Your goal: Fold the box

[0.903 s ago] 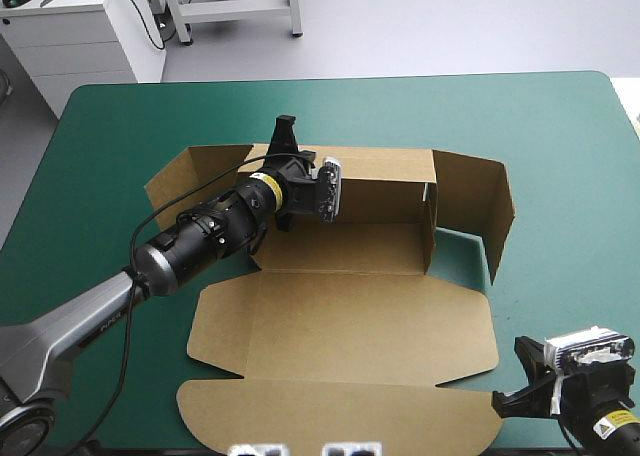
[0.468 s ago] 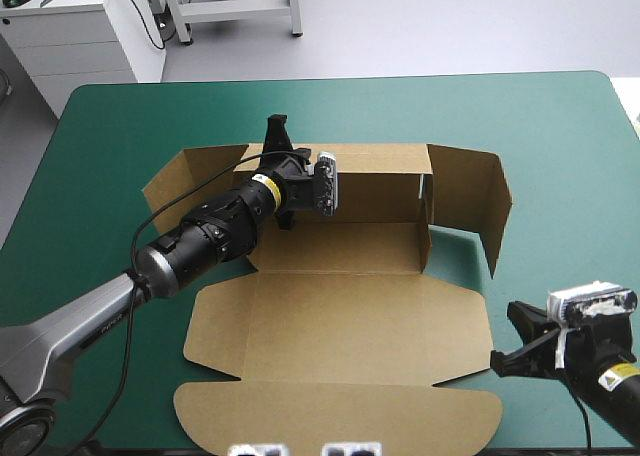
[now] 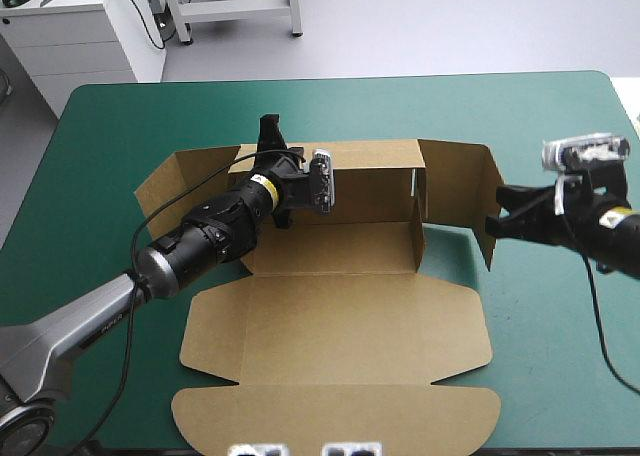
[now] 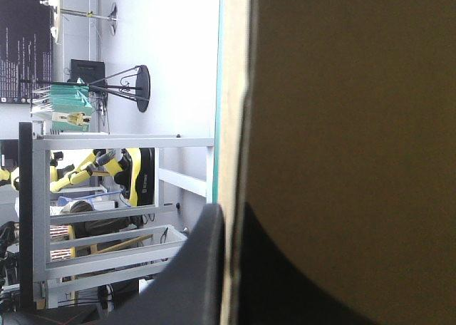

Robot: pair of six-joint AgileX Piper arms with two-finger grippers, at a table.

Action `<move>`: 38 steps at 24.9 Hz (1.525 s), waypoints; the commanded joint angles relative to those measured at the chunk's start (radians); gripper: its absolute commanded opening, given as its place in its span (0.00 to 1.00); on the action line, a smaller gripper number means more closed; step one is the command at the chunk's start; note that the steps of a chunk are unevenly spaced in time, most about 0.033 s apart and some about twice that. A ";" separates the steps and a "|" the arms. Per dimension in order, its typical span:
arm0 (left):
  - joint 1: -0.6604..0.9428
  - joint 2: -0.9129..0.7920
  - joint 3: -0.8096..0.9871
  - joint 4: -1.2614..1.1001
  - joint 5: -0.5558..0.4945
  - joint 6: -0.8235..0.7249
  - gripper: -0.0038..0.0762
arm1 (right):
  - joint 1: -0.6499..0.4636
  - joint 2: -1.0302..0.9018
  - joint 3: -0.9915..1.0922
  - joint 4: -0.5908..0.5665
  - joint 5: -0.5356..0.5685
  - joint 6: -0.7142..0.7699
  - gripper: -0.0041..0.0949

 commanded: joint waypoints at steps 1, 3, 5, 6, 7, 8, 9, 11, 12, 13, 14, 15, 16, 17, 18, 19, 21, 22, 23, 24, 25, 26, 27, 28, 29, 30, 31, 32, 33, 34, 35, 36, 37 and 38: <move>-0.001 -0.033 -0.026 0.023 -0.022 -0.020 0.04 | 0.002 0.127 -0.174 0.041 0.002 -0.013 0.02; -0.001 -0.026 -0.026 0.023 -0.022 -0.020 0.04 | 0.002 0.216 -0.272 0.041 0.041 -0.009 0.03; -0.001 -0.022 -0.026 0.030 -0.022 -0.020 0.04 | 0.002 0.294 -0.354 0.035 0.067 0.003 0.03; -0.001 -0.021 -0.026 0.032 -0.022 -0.020 0.04 | 0.002 0.343 -0.407 0.028 0.084 0.014 0.03; -0.001 -0.021 -0.026 0.034 -0.025 -0.020 0.04 | 0.002 0.376 -0.442 0.016 0.094 0.033 0.03; -0.001 -0.021 -0.026 0.037 -0.030 -0.020 0.04 | 0.002 0.408 -0.476 0.004 0.108 0.045 0.03; -0.001 -0.021 -0.026 0.040 -0.035 -0.020 0.04 | 0.002 0.455 -0.525 -0.009 0.130 0.059 0.04; -0.001 -0.021 -0.026 0.057 -0.047 -0.030 0.04 | 0.007 0.520 -0.591 -0.021 0.162 0.073 0.04; -0.001 -0.021 -0.026 0.070 -0.050 -0.044 0.04 | 0.017 0.553 -0.618 -0.033 0.174 0.082 0.04; -0.001 -0.021 -0.026 0.072 -0.051 -0.047 0.04 | 0.031 0.582 -0.650 -0.060 0.181 0.098 0.04; -0.001 -0.021 -0.026 0.072 -0.051 -0.048 0.04 | 0.049 0.611 -0.682 -0.096 0.184 0.119 0.04; -0.001 -0.021 -0.026 0.072 -0.054 -0.048 0.04 | 0.071 0.638 -0.712 -0.139 0.185 0.145 0.04; -0.001 -0.021 -0.026 0.069 -0.054 -0.048 0.04 | 0.112 0.685 -0.774 -0.229 0.187 0.196 0.04; -0.001 -0.021 -0.026 0.069 -0.054 -0.048 0.04 | 0.132 0.713 -0.806 -0.266 0.187 0.224 0.04; -0.001 -0.021 -0.026 0.069 -0.054 -0.048 0.04 | 0.155 0.764 -0.865 -0.299 0.198 0.263 0.04; -0.001 -0.021 -0.026 0.069 -0.054 -0.048 0.04 | 0.162 0.793 -0.892 -0.299 0.208 0.275 0.04; -0.001 -0.021 -0.026 0.069 -0.054 -0.048 0.04 | 0.165 0.879 -0.988 -0.276 0.269 0.318 0.04; -0.001 -0.021 -0.026 0.069 -0.054 -0.048 0.04 | 0.165 0.919 -1.031 -0.275 0.300 0.339 0.04; -0.001 -0.021 -0.026 0.069 -0.054 -0.048 0.04 | 0.165 0.934 -1.041 -0.277 0.302 0.344 0.04; -0.001 -0.021 -0.026 0.069 -0.054 -0.048 0.04 | 0.165 0.951 -1.043 -0.296 0.292 0.351 0.04; -0.001 -0.021 -0.026 0.069 -0.054 -0.048 0.04 | 0.165 0.969 -1.043 -0.323 0.287 0.366 0.04; -0.001 -0.021 -0.026 0.069 -0.054 -0.050 0.04 | 0.165 0.981 -1.043 -0.340 0.289 0.377 0.04; -0.001 -0.021 -0.026 0.069 -0.054 -0.050 0.04 | 0.165 0.991 -1.043 -0.347 0.295 0.387 0.04; -0.001 -0.021 -0.026 0.069 -0.057 -0.050 0.04 | 0.165 1.003 -1.043 -0.349 0.307 0.393 0.04; -0.001 -0.021 -0.026 0.069 -0.057 -0.050 0.04 | 0.165 1.020 -1.043 -0.344 0.330 0.393 0.04; -0.001 -0.021 -0.026 0.069 -0.055 -0.053 0.04 | 0.165 1.031 -1.043 -0.329 0.352 0.390 0.04; -0.001 -0.021 -0.026 0.066 -0.055 -0.053 0.04 | 0.165 1.036 -1.041 -0.320 0.354 0.381 0.04; -0.001 -0.021 -0.026 0.066 -0.051 -0.065 0.04 | 0.169 1.036 -1.041 -0.321 0.356 0.383 0.04; -0.001 -0.021 -0.026 0.066 -0.048 -0.075 0.04 | 0.172 1.034 -1.041 -0.327 0.356 0.383 0.04; -0.001 -0.021 -0.026 0.066 -0.048 -0.075 0.04 | 0.173 1.032 -1.041 -0.326 0.356 0.383 0.04; -0.001 -0.021 -0.026 0.066 -0.047 -0.075 0.04 | 0.173 1.028 -1.037 -0.326 0.356 0.383 0.04; -0.001 -0.021 -0.026 0.066 -0.047 -0.075 0.04 | 0.173 1.028 -1.031 -0.326 0.358 0.386 0.04; -0.001 -0.021 -0.026 0.068 -0.047 -0.075 0.04 | 0.173 1.027 -1.025 -0.326 0.358 0.391 0.04; -0.001 -0.021 -0.026 0.068 -0.047 -0.075 0.04 | 0.173 1.020 -1.016 -0.322 0.358 0.390 0.04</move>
